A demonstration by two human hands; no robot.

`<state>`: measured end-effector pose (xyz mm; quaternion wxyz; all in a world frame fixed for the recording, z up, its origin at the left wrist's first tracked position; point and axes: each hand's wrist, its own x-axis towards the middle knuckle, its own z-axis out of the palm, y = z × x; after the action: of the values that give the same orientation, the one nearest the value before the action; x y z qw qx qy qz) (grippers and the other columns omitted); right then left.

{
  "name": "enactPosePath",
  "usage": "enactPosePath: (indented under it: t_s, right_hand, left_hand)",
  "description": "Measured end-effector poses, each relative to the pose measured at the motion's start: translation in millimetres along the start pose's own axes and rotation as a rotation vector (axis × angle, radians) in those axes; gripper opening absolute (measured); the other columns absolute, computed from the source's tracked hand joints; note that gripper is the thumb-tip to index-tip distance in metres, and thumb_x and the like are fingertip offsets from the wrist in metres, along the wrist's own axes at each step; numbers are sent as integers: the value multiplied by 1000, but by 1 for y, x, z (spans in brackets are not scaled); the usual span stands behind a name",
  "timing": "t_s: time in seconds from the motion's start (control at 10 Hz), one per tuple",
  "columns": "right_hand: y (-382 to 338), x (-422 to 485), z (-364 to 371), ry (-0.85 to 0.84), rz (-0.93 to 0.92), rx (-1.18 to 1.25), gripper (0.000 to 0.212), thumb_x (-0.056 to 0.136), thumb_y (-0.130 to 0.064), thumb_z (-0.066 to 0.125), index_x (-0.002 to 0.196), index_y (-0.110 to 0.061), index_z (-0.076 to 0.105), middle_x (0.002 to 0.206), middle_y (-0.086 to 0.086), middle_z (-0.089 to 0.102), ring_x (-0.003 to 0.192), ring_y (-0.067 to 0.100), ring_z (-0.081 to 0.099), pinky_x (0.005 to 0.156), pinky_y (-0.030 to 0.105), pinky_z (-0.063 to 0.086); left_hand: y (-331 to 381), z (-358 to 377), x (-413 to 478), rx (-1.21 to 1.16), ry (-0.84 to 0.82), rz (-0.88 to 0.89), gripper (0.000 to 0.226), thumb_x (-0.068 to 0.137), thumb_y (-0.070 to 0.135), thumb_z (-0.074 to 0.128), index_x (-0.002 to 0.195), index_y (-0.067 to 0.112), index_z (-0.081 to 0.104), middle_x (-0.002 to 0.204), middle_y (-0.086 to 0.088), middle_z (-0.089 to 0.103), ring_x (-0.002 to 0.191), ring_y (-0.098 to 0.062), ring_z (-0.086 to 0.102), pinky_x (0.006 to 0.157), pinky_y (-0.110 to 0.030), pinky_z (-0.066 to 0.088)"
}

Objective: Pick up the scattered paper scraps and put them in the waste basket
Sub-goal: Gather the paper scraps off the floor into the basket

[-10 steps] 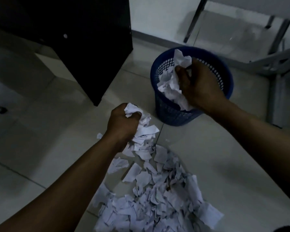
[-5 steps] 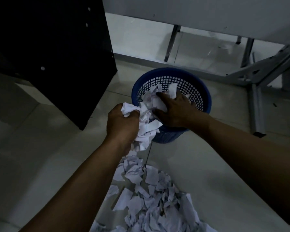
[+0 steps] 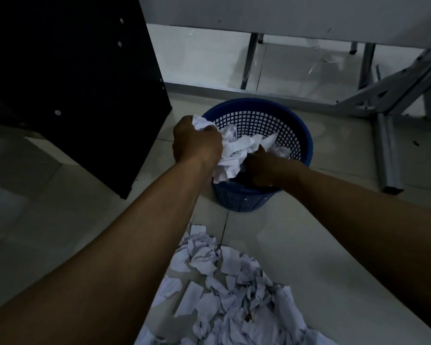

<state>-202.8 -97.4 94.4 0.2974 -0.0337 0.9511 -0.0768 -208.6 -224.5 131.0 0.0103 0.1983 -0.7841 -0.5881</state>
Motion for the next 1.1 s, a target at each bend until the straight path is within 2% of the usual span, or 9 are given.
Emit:
enactPosePath:
  t_s: [0.2, 0.3, 0.4, 0.5, 0.6, 0.7, 0.8, 1.0, 1.1]
  right_hand:
    - [17, 4, -2, 343, -105, 311, 69, 80, -63, 29, 139, -28, 34, 138, 16, 43, 122, 40, 43, 101, 54, 39]
    - [24, -8, -10, 467, -149, 517, 51, 96, -20, 42, 145, -20, 32, 145, 12, 41, 130, 29, 41, 108, 32, 31]
    - [27, -20, -12, 541, -139, 732, 50, 94, -2, 38, 143, -15, 37, 144, 6, 44, 130, 22, 42, 103, 25, 30]
    - [24, -26, -11, 630, -94, 887, 45, 95, -3, 34, 137, -16, 45, 141, 4, 49, 127, 19, 44, 100, 26, 34]
    - [24, -29, -10, 678, -117, 966, 42, 96, -7, 33, 133, -18, 49, 135, 2, 53, 113, 13, 48, 91, 26, 38]
    - [26, -28, -11, 686, -114, 979, 46, 91, -1, 36, 131, -20, 50, 131, -1, 53, 106, 8, 45, 86, 22, 39]
    - [29, -28, -11, 678, -116, 950, 55, 84, 8, 41, 132, -19, 48, 129, -3, 52, 107, 8, 47, 71, 5, 37]
    - [27, -35, -16, 762, -180, 732, 57, 81, 9, 55, 133, -14, 45, 140, -4, 39, 119, 9, 44, 87, 7, 38]
    - [24, -37, -12, 808, -183, 719, 44, 90, -5, 58, 131, -16, 47, 130, -1, 53, 106, 6, 50, 85, 6, 45]
  left_hand:
    - [14, 17, 11, 12, 72, -55, 26, 93, 13, 51, 118, 10, 57, 125, -10, 61, 109, -27, 60, 97, -37, 50]
    - [17, 23, 12, -16, 54, -73, 16, 92, 18, 53, 108, 19, 54, 116, -6, 62, 105, -26, 60, 95, -36, 51]
    - [18, 29, 11, 2, -8, -65, 14, 92, 27, 54, 102, 18, 50, 111, -3, 62, 101, -24, 60, 94, -36, 52]
    - [21, 33, 6, 33, -107, -68, 38, 92, 42, 50, 121, 18, 53, 116, 0, 60, 102, -22, 59, 96, -37, 50]
    - [23, 35, 4, 29, -194, -96, 43, 87, 53, 42, 96, 20, 68, 109, -4, 69, 98, -28, 64, 94, -43, 51]
    - [22, 34, 4, -97, -253, -162, 45, 77, 55, 40, 69, 20, 69, 89, -12, 74, 90, -33, 68, 91, -51, 52]
    - [22, 31, 0, -175, -277, -184, 47, 90, 46, 34, 66, 19, 65, 83, -11, 71, 85, -30, 65, 87, -44, 53]
    - [14, 20, -9, 30, -193, -1, 28, 92, 21, 41, 106, 14, 65, 112, -7, 66, 99, -24, 62, 90, -34, 53]
    - [3, 11, -15, 132, -142, 119, 20, 91, 21, 48, 102, 16, 65, 111, -2, 65, 98, -18, 60, 81, -23, 49]
